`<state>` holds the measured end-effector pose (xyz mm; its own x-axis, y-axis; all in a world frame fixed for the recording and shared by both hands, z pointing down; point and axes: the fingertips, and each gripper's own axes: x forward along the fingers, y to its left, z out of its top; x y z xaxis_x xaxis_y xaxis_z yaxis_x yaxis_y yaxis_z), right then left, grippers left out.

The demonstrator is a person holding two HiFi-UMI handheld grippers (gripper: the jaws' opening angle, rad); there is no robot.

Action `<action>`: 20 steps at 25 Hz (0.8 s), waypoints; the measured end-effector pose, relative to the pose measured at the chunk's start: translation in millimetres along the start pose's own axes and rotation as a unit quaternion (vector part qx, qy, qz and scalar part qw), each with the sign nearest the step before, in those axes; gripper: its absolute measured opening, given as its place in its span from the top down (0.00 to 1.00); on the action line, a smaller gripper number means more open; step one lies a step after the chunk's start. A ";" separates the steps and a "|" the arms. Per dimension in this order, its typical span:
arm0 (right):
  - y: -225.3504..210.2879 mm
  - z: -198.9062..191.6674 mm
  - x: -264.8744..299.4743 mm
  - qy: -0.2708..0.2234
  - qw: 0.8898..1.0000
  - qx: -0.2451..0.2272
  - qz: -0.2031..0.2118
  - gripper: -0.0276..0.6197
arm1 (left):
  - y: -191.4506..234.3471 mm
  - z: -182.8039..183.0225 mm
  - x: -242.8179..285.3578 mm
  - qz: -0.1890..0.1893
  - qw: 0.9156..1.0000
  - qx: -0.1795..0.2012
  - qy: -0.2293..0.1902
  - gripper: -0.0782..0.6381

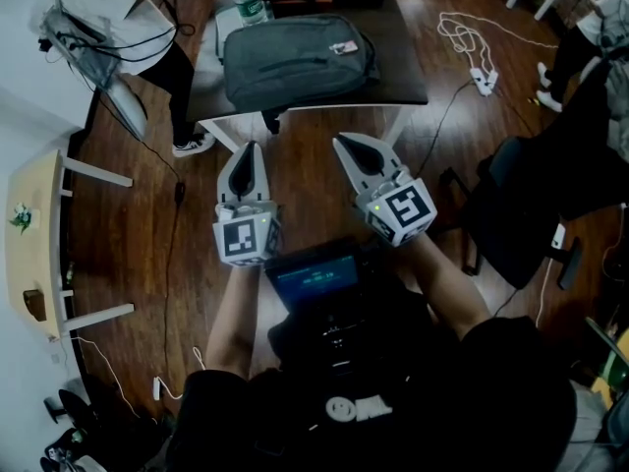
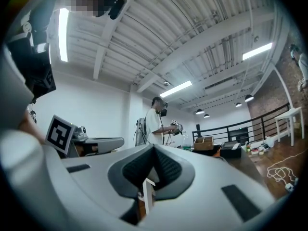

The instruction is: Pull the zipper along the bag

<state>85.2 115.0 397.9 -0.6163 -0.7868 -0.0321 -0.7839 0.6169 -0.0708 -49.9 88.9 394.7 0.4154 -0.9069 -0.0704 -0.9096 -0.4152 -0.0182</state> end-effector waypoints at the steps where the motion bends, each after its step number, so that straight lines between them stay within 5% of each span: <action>1: 1.1 -0.6 1.7 0.000 1.000 -0.002 0.001 0.95 | 1.7 0.4 -0.3 0.000 1.000 -0.002 0.000 0.89; 20: 2.0 -3.5 7.4 0.019 1.000 0.003 0.011 0.95 | -1.9 2.2 0.5 -0.002 1.000 0.010 0.015 0.89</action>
